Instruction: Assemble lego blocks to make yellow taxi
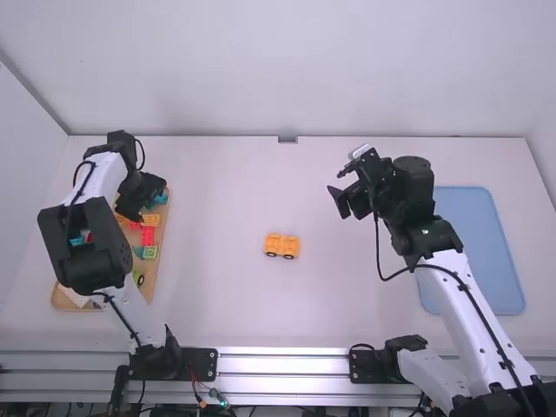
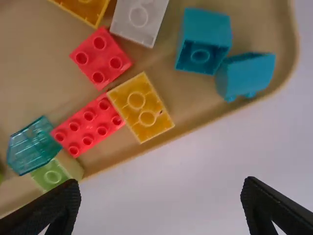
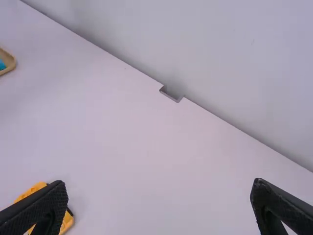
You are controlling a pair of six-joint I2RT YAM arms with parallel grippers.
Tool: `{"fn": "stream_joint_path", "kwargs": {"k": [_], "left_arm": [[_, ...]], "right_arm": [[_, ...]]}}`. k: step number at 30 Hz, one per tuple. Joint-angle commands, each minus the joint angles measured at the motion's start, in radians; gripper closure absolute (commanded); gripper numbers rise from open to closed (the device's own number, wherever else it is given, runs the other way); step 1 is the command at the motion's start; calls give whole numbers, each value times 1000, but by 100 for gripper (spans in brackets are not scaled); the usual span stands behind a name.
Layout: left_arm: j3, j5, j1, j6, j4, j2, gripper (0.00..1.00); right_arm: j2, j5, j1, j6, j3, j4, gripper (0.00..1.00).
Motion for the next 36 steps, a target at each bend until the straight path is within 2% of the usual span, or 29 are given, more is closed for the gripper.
{"fn": "stream_joint_path", "kwargs": {"k": [1, 3, 7, 11, 13, 19, 21, 26, 36], "left_arm": [[-35, -14, -5, -48, 16, 10, 16], [-52, -14, -5, -48, 38, 10, 16], [-114, -11, -5, -76, 115, 10, 27], [-142, -19, -5, -109, 135, 10, 27], [-151, -34, -5, -108, 148, 10, 31], [-192, -67, -5, -218, 174, 10, 33], [-209, -63, -5, -220, 204, 10, 36], [-228, -63, -5, -221, 242, 10, 37], [-283, -48, -5, -240, 331, 10, 51]], "right_arm": [[8, 0, 5, 6, 37, 7, 1], [8, 0, 5, 6, 37, 7, 1], [8, 0, 5, 7, 37, 7, 1], [8, 0, 3, 6, 37, 7, 2], [8, -1, 2, 6, 37, 7, 1], [8, -6, 2, 9, 37, 7, 1], [8, -7, 3, 10, 37, 7, 1], [8, -7, 2, 9, 37, 7, 2], [8, -6, 2, 10, 37, 6, 1]]}}
